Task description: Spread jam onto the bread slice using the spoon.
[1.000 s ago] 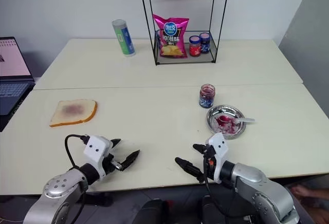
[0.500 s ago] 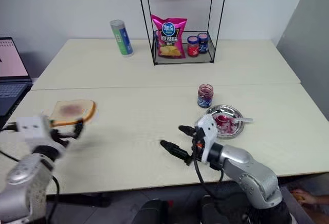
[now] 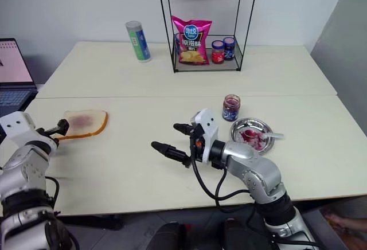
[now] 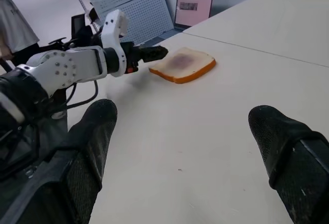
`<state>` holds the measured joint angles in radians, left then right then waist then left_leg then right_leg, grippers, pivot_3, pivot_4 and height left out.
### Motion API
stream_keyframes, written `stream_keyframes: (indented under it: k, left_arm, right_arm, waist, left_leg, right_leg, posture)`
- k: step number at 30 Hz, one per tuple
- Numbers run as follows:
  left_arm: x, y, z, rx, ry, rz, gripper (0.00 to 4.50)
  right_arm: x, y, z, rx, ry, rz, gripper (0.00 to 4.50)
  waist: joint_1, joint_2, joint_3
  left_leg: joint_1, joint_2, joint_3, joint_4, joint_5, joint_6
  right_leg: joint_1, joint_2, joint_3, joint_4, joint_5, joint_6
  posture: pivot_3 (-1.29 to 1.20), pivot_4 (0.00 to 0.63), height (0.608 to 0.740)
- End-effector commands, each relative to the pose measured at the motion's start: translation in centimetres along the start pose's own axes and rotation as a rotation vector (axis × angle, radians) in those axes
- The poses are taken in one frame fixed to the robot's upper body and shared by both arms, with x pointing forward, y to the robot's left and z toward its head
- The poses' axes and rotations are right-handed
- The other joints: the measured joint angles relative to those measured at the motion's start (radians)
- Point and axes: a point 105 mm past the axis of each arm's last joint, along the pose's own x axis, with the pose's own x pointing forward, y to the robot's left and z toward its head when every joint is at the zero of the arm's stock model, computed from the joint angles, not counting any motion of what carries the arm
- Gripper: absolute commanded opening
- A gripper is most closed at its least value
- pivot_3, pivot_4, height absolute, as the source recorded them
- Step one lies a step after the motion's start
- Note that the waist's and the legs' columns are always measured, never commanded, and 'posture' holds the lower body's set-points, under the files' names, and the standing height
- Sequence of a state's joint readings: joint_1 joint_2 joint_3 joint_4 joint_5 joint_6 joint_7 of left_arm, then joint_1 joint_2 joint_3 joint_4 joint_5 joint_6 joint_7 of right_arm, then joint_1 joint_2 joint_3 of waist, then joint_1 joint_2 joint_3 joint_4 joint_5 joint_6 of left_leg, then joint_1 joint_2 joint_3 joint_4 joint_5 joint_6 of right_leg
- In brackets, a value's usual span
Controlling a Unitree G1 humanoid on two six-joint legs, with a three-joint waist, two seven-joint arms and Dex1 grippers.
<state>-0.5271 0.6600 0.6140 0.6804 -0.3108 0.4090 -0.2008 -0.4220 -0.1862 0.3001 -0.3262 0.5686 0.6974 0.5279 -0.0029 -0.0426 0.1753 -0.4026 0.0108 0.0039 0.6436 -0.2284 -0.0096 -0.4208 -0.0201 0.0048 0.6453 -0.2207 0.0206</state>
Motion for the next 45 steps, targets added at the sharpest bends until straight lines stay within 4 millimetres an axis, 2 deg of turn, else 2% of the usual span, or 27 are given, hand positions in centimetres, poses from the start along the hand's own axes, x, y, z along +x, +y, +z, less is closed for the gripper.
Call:
stream_keyframes:
  k: [1, 6, 11, 15, 17, 25, 33, 34, 37, 41, 44, 45]
  left_arm:
    - [0.5, 0.0, -1.5, -0.046, 0.101, -0.03, 4.5]
    - [0.4, -1.6, -2.6, -0.124, 0.186, -0.131, 4.5]
    - [0.2, -2.6, -3.1, -0.107, 0.23, -0.182, 4.5]
    - [-0.2, -3.7, -3.1, -0.089, 0.251, -0.237, 3.83]
    - [-0.2, -3.5, -3.0, -0.075, 0.253, -0.23, 3.3]
    - [-0.3, -2.8, -3.7, -0.029, 0.265, -0.209, 1.75]
    - [-0.1, -3.3, -3.4, 0.0, 0.249, -0.225, 0.17]
    - [-0.1, -3.4, -3.3, 0.001, 0.245, -0.229, 0.01]
    - [-0.1, -4.1, -2.6, 0.026, 0.23, -0.251, 0.01]
    - [-0.5, -6.0, -1.1, 0.055, 0.203, -0.343, 0.01]
    - [-3.1, -10.5, 1.0, 0.127, 0.185, -0.611, 0.01]
    - [-3.9, -11.4, 1.3, 0.144, 0.186, -0.674, 0.01]
  right_arm:
    - [0.1, 0.5, 1.4, -0.047, -0.034, 0.018, 4.46]
    - [-0.1, 0.3, 1.5, -0.049, -0.038, 0.0, 4.46]
    - [-0.2, 0.2, 1.6, -0.045, -0.042, -0.011, 4.46]
    - [-0.2, 0.1, 1.6, -0.044, -0.046, -0.015, 4.5]
    - [-0.2, 0.2, 1.6, -0.046, -0.045, -0.013, 4.5]
    - [-0.3, -0.1, 1.4, -0.049, -0.039, -0.02, 4.5]
    - [-0.6, -0.1, 1.0, -0.045, -0.033, -0.028, 4.5]
    - [-0.6, -0.2, 0.9, -0.046, -0.031, -0.032, 4.5]
    - [-1.0, -0.4, 0.7, -0.048, -0.025, -0.043, 4.5]
    - [-1.7, -0.5, 0.4, -0.051, -0.011, -0.057, 4.5]
    - [-3.2, -0.5, 0.4, -0.027, -0.009, -0.069, 4.5]
    - [-3.5, -0.4, 0.5, -0.021, -0.009, -0.071, 4.5]
  waist:
    - [-0.001, 0.0, 0.0]
    - [0.0, 0.0, 0.0]
    - [0.003, 0.001, -0.001]
    - [0.005, 0.001, -0.001]
    - [0.005, 0.001, -0.001]
    - [0.005, 0.001, -0.001]
    - [0.004, 0.001, -0.001]
    - [0.004, 0.001, -0.001]
    - [0.004, 0.001, -0.001]
    - [0.008, 0.001, -0.001]
    - [0.011, 0.001, 0.0]
    - [0.011, 0.001, 0.0]
  left_leg:
    - [0.0, 0.0, 0.0, 0.0, 0.0, -0.001]
    - [0.001, 0.0, -0.001, 0.0, 0.0, -0.001]
    - [0.001, -0.001, -0.001, 0.001, 0.0, -0.001]
    - [0.001, -0.001, -0.001, 0.001, 0.0, -0.001]
    - [0.001, -0.001, -0.001, 0.001, 0.0, -0.001]
    - [0.001, -0.001, -0.001, 0.001, 0.0, -0.001]
    - [0.001, -0.001, -0.001, 0.0, 0.0, -0.001]
    - [0.001, -0.001, -0.001, 0.0, 0.0, -0.001]
    - [0.001, -0.001, -0.001, 0.001, 0.0, -0.001]
    - [0.001, -0.001, -0.002, 0.001, 0.0, -0.001]
    - [-0.001, -0.001, -0.002, 0.001, 0.0, -0.001]
    - [-0.001, -0.001, -0.002, 0.001, 0.0, -0.001]
  right_leg:
    - [0.0, 0.0, 0.0, 0.0, 0.001, -0.001]
    - [0.001, -0.001, 0.001, 0.001, 0.001, -0.001]
    - [0.001, -0.002, 0.002, 0.001, 0.001, -0.001]
    - [0.001, -0.003, 0.002, 0.001, 0.002, -0.004]
    - [0.001, -0.003, 0.003, 0.001, 0.003, -0.005]
    - [0.001, -0.003, 0.003, 0.001, 0.002, -0.005]
    - [0.001, -0.003, 0.003, 0.001, 0.002, -0.005]
    - [0.001, -0.003, 0.003, 0.001, 0.002, -0.005]
    - [0.001, -0.003, 0.002, 0.001, 0.002, -0.005]
    - [0.001, -0.003, 0.002, 0.001, 0.002, -0.004]
    - [0.001, -0.003, 0.002, 0.0, 0.002, -0.004]
    - [0.0, -0.003, 0.002, 0.0, 0.002, -0.005]
  posture:
    - [0.0, 0.15, 0.74]
    - [0.0, 0.15, 0.74]
    - [0.0, 0.15, 0.74]
    - [0.0, 0.15, 0.74]
    - [0.0, 0.15, 0.74]
    - [0.0, 0.15, 0.74]
    - [0.0, 0.15, 0.74]
    - [0.0, 0.15, 0.74]
    - [0.0, 0.15, 0.74]
    - [0.0, 0.15, 0.74]
    - [0.0, 0.15, 0.74]
    - [0.0, 0.15, 0.74]
